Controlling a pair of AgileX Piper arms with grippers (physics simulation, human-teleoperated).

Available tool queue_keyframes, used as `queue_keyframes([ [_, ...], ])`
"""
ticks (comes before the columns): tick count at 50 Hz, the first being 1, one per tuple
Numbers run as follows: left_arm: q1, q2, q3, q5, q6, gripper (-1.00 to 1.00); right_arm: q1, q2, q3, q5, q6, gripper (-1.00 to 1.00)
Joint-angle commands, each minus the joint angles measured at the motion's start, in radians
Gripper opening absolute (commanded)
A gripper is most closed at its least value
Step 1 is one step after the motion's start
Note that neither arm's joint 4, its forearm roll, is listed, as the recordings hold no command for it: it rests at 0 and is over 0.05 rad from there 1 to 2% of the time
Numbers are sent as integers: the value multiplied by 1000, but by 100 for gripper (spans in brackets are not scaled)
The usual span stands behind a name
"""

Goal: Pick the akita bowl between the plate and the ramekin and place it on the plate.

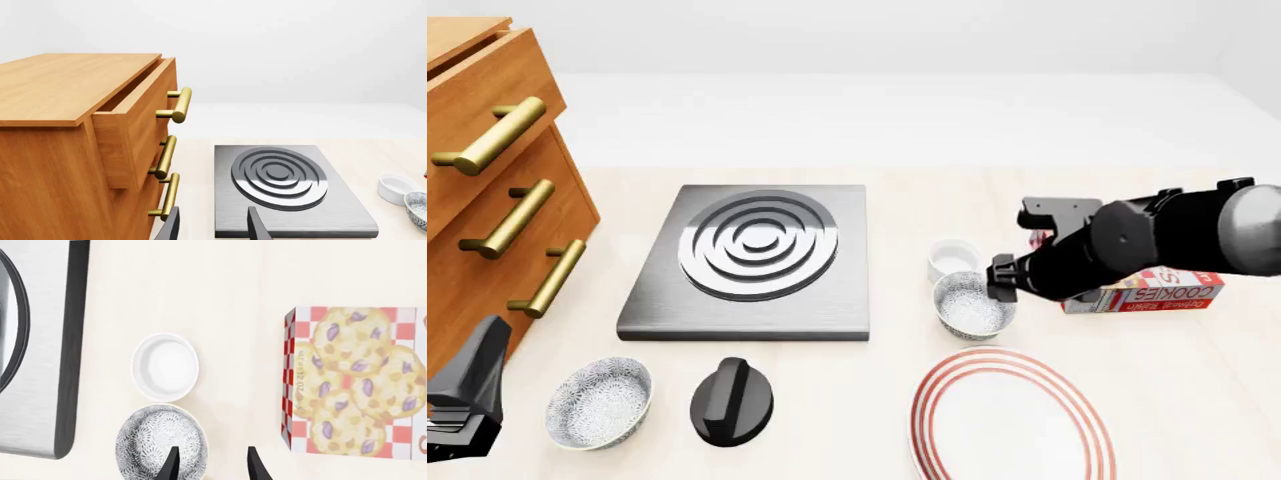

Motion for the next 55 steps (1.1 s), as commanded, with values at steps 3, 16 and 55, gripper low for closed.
queue_keyframes([
  [3,0,0,0,0,0,100,12,22,15,-24,6,100],
  [16,0,0,0,0,0,100,11,44,16,-48,-10,100],
  [55,0,0,0,0,0,100,13,15,34,-39,-53,-100],
])
